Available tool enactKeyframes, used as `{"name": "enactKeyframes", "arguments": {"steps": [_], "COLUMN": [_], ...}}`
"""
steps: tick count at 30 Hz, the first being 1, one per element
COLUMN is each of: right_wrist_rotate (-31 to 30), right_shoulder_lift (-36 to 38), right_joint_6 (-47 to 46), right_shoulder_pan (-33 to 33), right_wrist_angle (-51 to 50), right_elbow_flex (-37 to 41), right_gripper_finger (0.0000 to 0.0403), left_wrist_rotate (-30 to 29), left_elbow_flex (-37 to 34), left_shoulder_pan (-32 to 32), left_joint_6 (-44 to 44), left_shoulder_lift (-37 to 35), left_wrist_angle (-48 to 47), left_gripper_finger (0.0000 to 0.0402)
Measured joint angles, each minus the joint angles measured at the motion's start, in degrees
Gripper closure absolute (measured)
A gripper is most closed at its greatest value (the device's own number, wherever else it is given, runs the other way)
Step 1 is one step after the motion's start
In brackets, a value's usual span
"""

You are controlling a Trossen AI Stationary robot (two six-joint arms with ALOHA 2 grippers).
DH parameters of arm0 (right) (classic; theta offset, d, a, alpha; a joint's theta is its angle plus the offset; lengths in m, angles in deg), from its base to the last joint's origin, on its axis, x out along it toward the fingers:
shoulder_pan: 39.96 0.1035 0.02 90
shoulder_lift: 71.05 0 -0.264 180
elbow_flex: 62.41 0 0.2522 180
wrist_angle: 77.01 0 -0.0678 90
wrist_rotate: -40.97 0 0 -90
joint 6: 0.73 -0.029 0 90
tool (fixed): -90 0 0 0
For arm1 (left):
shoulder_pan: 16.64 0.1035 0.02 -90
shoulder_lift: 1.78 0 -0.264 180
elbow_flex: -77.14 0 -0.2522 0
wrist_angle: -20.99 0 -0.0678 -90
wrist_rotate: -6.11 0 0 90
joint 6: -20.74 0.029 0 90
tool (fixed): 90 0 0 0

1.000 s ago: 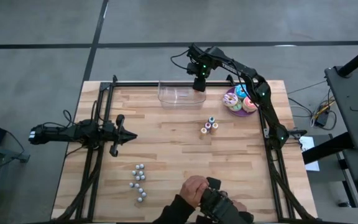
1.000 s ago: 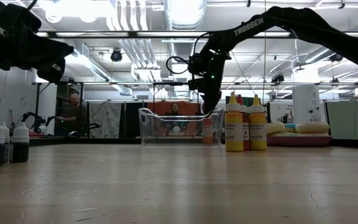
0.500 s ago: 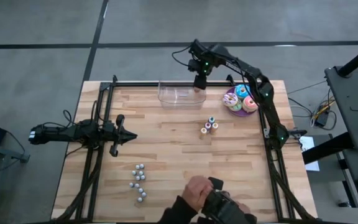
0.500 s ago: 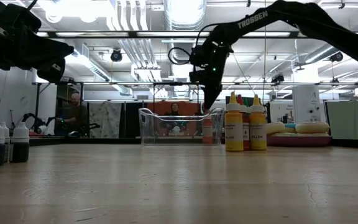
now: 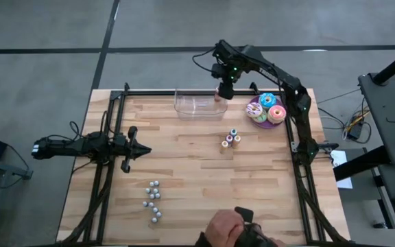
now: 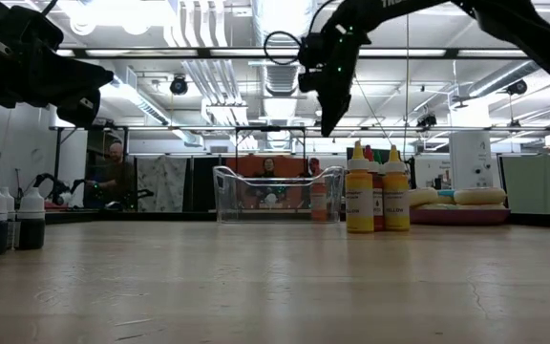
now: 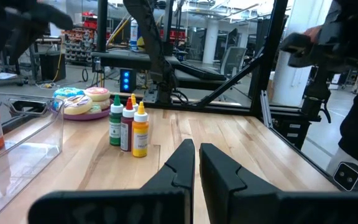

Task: Pick & Place food coloring
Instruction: Put the left large yellow food coloring bottle into the transparent bin

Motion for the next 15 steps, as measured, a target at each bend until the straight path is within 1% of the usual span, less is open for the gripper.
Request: {"name": "enactKeyframes", "arguments": {"steps": [11,15], "right_wrist_rotate": [0.1,0.2], "right_shoulder_lift": [5.7,8.6], "right_joint_6": [0.0,-1.6], "right_shoulder_pan": [4.7,6.4], "right_wrist_angle": [0.0,0.6], "right_elbow_flex": [0.5,2.9], "right_gripper_finger": [0.0234,0.0234], "left_wrist_rotate": [0.0,0.0], "left_elbow_flex": [0.0,0.0], "left_shoulder_pan": [0.0,0.0], "left_joint_6": [0.0,0.0], "left_shoulder_lift": [0.0,0.0], "left_wrist_angle": [0.0,0.0], "left_gripper_finger": [0.0402,0.0402]}}
